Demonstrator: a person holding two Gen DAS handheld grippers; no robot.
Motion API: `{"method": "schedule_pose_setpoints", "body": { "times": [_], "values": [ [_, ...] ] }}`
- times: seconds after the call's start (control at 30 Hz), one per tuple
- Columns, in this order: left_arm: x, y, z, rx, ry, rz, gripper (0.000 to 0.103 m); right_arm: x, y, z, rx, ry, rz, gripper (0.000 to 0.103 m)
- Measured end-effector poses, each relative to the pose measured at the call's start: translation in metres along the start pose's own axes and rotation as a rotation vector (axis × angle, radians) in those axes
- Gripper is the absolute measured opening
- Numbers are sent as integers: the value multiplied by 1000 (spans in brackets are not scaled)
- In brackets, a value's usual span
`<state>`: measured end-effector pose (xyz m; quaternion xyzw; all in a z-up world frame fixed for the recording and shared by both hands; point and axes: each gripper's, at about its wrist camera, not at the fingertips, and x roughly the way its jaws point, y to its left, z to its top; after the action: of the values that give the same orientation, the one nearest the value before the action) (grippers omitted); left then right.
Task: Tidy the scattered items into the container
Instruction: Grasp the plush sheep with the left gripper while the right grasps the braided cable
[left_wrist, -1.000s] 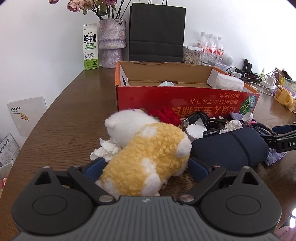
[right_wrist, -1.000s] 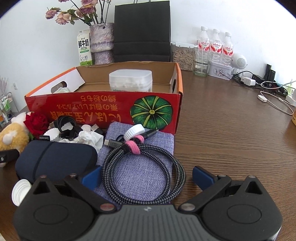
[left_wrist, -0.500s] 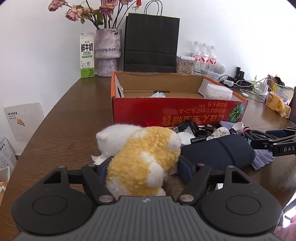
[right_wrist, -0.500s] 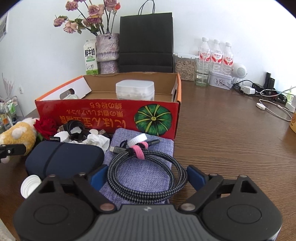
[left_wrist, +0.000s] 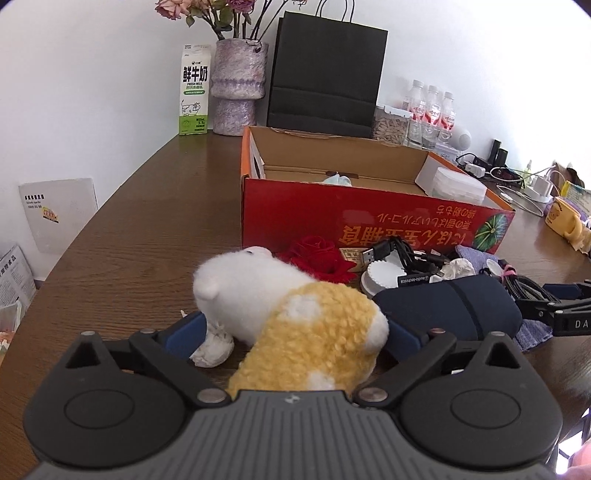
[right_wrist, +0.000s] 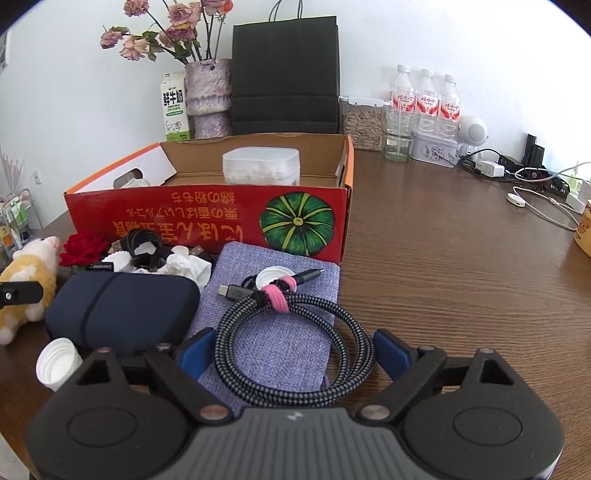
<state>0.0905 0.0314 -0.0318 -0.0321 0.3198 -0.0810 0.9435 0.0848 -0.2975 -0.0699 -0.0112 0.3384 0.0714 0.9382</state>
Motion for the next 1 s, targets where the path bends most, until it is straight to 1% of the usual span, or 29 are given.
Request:
{"method": "schedule_pose_setpoints", "body": {
  "times": [0.1,0.13,0.17,0.2,0.23,0.27,0.3,0.47,0.53,0.6,0.63,0.7,0.77,0.83,0.9,1.0],
  "values": [
    [6,0,4,-35,13,15,102,4,2,1,-5,10,-7,92],
    [7,-2,5,-34,18,31,102,5,2,1,-7,11,-10,92],
    [7,-3,5,-28,16,44,97,7,3,1,-8,13,-10,92],
    [6,-5,5,-25,10,45,88,7,3,1,-10,11,-9,91],
    [5,-6,5,-26,10,32,83,6,3,1,-15,7,-7,91],
    [4,-6,4,-30,14,12,73,5,3,0,-20,4,-6,91],
    [3,-7,4,-33,15,2,73,4,4,0,-22,1,-4,90],
    [-3,-13,-1,-19,-2,5,72,-8,5,-1,-19,-27,-7,89],
    [-8,-17,-4,-6,-15,1,71,-16,8,-1,-37,-39,4,88],
    [-16,-17,-6,-12,-51,-4,71,-27,10,-2,-62,-81,-1,88],
    [-19,-15,-7,-34,-62,-6,71,-32,7,-2,-47,-102,5,88],
    [-19,-13,-2,-57,-60,0,71,-33,0,2,-5,-96,0,88],
    [-18,-13,6,-28,-68,1,71,-33,-2,10,-43,-85,-21,88],
    [-18,-12,12,-25,-86,13,71,-34,-4,16,-50,-96,-44,88],
    [-18,-9,15,-40,-93,5,71,-34,-4,22,-38,-110,-39,88],
    [-18,-9,18,-24,-104,11,71,-34,6,25,-58,-122,-28,88]
  ]
}}
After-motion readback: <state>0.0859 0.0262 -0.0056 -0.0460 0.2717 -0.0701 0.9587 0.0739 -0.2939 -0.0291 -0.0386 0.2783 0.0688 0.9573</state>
